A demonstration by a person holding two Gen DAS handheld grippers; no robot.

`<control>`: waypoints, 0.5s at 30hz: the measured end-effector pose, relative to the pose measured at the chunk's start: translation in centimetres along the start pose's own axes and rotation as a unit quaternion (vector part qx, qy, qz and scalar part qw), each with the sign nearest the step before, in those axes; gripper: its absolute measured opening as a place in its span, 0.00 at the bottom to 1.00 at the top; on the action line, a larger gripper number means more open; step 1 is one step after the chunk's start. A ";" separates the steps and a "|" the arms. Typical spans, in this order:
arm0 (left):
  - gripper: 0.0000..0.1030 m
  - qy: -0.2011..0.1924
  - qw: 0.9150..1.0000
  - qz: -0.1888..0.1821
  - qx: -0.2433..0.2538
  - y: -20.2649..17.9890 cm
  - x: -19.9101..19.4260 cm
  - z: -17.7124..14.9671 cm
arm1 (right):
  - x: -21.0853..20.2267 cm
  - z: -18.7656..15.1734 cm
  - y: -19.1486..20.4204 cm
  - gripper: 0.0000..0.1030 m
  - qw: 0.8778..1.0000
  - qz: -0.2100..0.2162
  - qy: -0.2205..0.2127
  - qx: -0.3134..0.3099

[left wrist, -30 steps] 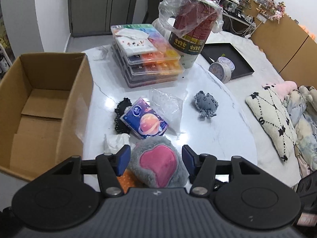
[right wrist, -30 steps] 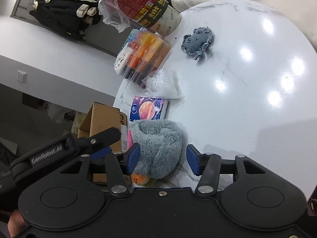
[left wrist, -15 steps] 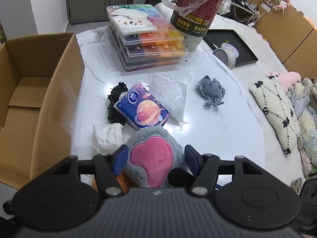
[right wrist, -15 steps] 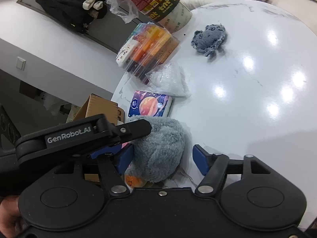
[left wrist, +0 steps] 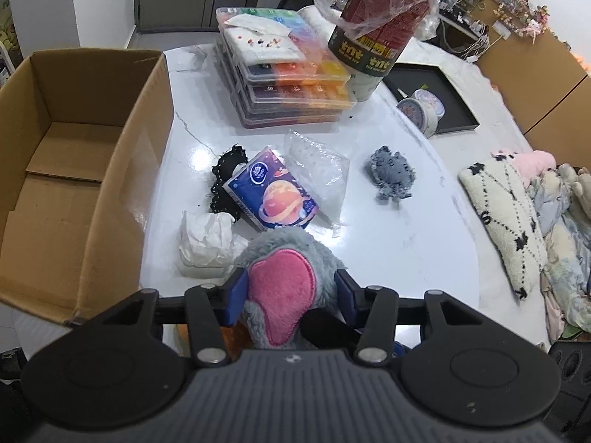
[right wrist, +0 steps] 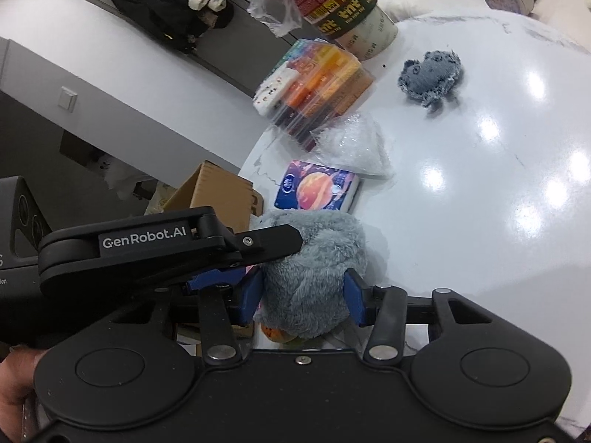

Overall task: Organize soft objects
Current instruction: 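Lift the grey fluffy plush with the left gripper over the cardboard box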

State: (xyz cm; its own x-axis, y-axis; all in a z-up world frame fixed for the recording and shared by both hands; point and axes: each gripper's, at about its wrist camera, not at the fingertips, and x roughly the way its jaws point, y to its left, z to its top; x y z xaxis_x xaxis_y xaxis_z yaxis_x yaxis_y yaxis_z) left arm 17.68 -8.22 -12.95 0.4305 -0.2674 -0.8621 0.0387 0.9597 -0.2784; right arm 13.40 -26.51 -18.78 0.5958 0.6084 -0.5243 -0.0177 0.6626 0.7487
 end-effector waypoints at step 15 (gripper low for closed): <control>0.46 -0.058 0.998 -0.022 0.003 0.0 -6.4 0.6 | -2.7 0.6 4.9 0.46 0.998 0.021 -0.036 -0.050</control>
State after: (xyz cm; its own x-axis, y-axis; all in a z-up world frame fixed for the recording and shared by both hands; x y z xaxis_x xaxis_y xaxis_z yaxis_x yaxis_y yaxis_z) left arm 15.46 -6.49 -7.21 0.5296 -0.2985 -0.7940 0.0660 0.9477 -0.3122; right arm 12.23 -25.17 -13.48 0.6496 0.6051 -0.4602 -0.1220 0.6805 0.7226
